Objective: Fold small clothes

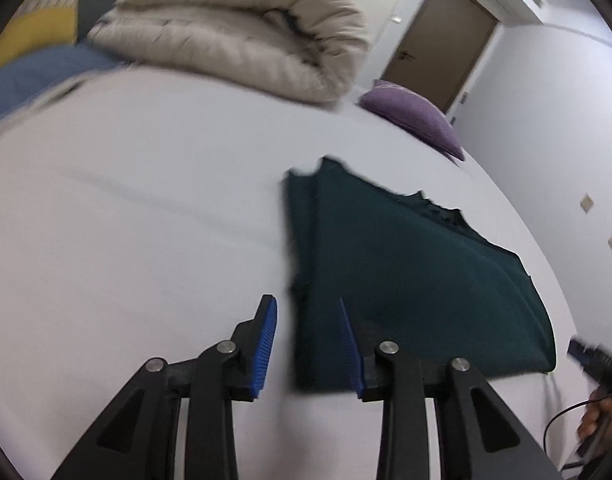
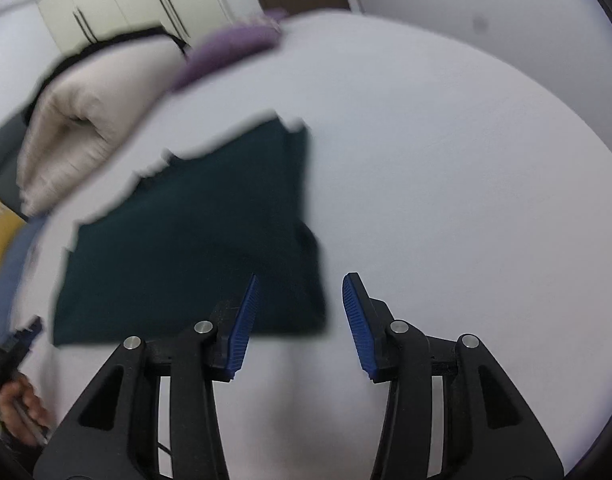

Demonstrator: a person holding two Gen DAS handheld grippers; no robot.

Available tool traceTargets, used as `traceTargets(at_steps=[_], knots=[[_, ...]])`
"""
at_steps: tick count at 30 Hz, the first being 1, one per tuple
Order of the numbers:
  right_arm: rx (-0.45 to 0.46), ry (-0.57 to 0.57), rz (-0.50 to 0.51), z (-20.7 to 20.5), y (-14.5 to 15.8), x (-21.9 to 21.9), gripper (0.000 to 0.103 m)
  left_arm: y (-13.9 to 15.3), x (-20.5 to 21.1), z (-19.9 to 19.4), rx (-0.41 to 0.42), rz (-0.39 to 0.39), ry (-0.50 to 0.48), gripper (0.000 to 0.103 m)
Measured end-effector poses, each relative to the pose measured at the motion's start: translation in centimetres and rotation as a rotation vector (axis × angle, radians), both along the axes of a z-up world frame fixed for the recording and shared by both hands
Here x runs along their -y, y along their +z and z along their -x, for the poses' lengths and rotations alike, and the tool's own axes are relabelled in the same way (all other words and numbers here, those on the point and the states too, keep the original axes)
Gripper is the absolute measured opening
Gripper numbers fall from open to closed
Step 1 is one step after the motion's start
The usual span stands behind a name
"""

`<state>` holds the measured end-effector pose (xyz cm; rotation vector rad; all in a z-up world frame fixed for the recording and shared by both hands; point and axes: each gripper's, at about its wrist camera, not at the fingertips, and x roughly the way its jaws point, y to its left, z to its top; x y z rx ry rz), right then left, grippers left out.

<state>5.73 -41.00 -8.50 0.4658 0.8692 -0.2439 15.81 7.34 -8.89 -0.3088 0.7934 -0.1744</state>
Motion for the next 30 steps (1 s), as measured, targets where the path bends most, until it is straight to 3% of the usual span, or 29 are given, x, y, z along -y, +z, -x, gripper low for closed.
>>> traceTargets(at_steps=[3,5,8,10,12,14,17,23,26,28,30], knots=[[0.062,0.12,-0.134,-3.6,0.4,-2.4,0.043,1.4,4.3,-1.7,0.048,-0.096,-0.061,0.039],[0.073,0.238,-0.261,-7.0,-0.8,-5.4,0.043,1.5,7.3,-3.3,0.054,-0.173,-0.096,0.05],[0.049,0.376,-0.398,-11.1,-3.4,-10.7,0.043,-0.1,11.2,-5.6,0.022,-0.288,-0.145,0.05],[0.017,0.453,-0.479,-12.9,-5.8,-13.6,0.042,-2.3,12.5,-6.9,-0.041,-0.355,-0.142,0.05],[-0.022,0.44,-0.431,-13.7,-8.0,-14.5,0.037,-3.3,11.7,-6.7,-0.043,-0.327,-0.115,0.052],[0.021,0.419,-0.487,-13.1,-8.8,-13.1,0.026,-3.6,10.7,-6.0,-0.029,-0.31,-0.114,0.056],[0.079,0.335,-0.536,-11.4,-9.2,-9.1,0.024,-3.8,9.8,-5.5,-0.018,-0.303,-0.134,0.057],[0.22,-0.079,-0.574,-4.5,-8.9,3.3,0.019,-3.5,7.4,-4.1,-0.001,-0.256,-0.119,0.057],[0.22,-0.187,-0.479,-3.2,-6.5,6.0,0.027,-2.4,6.7,-3.1,0.018,-0.252,-0.082,0.057],[0.254,-0.17,-0.456,-3.9,-4.3,5.7,0.029,-1.6,6.7,-3.1,0.041,-0.254,-0.066,0.059],[0.265,-0.112,-0.444,-5.9,-2.9,4.0,0.037,-1.2,6.9,-4.2,0.043,-0.25,-0.059,0.061]])
